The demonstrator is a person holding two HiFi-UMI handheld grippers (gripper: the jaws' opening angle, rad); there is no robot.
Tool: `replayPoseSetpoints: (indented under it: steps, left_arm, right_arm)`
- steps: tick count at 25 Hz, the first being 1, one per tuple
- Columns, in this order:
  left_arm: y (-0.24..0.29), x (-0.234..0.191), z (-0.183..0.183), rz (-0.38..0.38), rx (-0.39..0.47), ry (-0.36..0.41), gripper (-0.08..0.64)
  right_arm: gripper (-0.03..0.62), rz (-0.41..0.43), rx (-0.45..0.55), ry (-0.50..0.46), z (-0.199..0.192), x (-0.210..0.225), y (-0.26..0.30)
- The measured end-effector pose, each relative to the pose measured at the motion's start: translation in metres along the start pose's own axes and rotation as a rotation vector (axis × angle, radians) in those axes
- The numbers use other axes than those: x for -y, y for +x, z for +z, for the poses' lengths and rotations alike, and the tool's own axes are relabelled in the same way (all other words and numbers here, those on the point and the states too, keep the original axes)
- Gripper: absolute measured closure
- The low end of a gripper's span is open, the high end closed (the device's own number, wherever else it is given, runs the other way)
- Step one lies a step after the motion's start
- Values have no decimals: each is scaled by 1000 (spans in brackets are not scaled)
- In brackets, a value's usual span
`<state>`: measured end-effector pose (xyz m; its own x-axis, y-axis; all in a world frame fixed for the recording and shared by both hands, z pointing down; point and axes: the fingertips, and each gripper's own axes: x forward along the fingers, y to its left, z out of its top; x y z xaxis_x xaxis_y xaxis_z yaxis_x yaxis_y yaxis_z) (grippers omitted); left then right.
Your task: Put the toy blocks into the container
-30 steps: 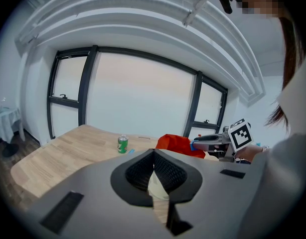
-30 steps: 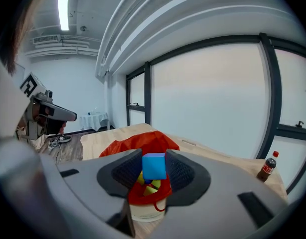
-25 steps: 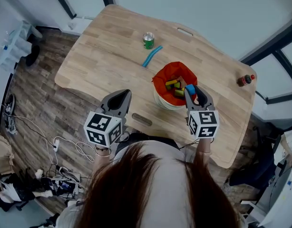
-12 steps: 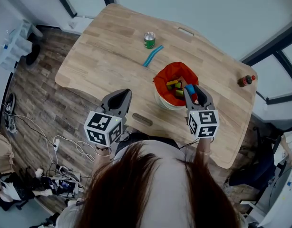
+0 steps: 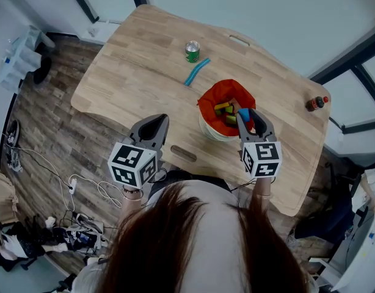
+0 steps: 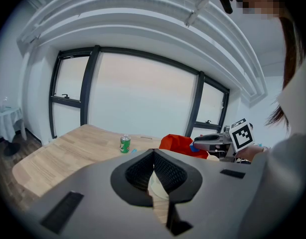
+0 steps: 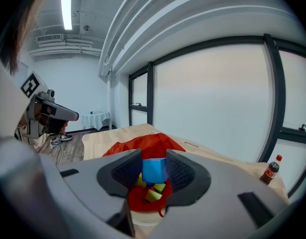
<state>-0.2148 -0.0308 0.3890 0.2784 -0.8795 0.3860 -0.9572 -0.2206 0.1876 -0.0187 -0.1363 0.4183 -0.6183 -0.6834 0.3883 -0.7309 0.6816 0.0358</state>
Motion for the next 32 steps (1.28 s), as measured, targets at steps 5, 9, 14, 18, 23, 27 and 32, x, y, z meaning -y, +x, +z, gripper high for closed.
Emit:
replayPoseSetpoints:
  steps: [5,9,14,18,23,27,32]
  left_arm:
    - [1,1,-1,0,0,-1,551]
    - [0,2,-2,0,0,-1,551]
    - [-3,3,-2,-3,2,0,551]
    - [-4,3,-3,-6,3,2,551]
    - [-3,8,-5,-17,-2,7,551]
    - [0,12,-4,-32,-4,13,551]
    - [3,19,-2,-53,-7,24,551]
  right_arm:
    - [430,0,8,1,1,1,-1]
    - [430,-1,29,12,4,1,-5]
    - [430,-7,35,13,7,2,-8]
    - [430,-9,29,17,3,0,-9]
    - [431,-12,18,2,-2,-1,-14]
    - [431,-19,12,-3,-6,0,-19]
    - [450,-52,10,4,-11,6,-29]
